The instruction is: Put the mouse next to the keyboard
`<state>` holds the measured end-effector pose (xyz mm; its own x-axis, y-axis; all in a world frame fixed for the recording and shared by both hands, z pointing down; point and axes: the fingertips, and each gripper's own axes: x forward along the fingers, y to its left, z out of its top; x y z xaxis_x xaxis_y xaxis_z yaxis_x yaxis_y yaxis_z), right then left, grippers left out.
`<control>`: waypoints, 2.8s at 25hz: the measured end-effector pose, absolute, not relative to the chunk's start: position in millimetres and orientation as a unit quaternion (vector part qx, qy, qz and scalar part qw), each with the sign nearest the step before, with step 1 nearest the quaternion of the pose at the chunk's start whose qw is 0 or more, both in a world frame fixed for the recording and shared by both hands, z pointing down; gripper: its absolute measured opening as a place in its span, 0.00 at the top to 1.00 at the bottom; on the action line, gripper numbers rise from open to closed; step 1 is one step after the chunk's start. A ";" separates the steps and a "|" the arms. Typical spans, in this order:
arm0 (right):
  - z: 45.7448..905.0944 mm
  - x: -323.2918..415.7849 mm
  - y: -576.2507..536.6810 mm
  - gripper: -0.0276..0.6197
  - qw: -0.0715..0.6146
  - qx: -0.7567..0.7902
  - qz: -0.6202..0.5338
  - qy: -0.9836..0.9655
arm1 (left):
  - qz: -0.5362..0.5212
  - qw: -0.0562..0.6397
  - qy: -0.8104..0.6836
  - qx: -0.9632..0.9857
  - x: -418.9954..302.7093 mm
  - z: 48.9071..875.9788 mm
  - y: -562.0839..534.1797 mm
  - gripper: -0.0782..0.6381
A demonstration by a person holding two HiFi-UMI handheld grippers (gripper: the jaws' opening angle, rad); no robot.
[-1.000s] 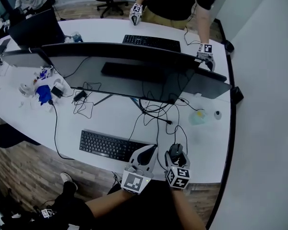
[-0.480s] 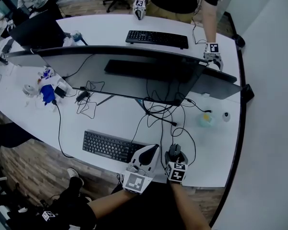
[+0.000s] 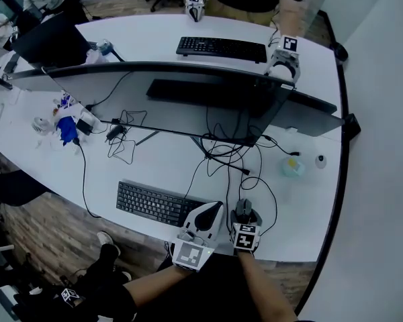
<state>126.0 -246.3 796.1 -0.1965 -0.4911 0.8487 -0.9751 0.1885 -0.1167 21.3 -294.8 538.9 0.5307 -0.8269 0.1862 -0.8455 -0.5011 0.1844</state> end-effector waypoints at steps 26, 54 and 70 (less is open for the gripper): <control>763.0 116.6 -217.1 0.46 0.344 0.557 0.329 -0.681 | 0.032 0.100 -0.483 0.869 -15.9 519.9 -247.5 0.88; 489.6 88.0 -54.9 0.92 0.050 0.555 0.158 -0.815 | -0.012 0.065 -0.467 0.882 20.1 469.1 -60.1 0.88; 434.7 133.8 98.4 0.93 0.010 0.565 0.106 -0.818 | -0.035 0.044 -0.491 0.869 68.3 418.0 102.2 0.88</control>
<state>133.8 98.4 434.7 -0.3620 -0.9224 0.1349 -0.9264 0.3399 -0.1618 68.3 102.2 418.0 0.5151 -0.8569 -0.0179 -0.8507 -0.5137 0.1118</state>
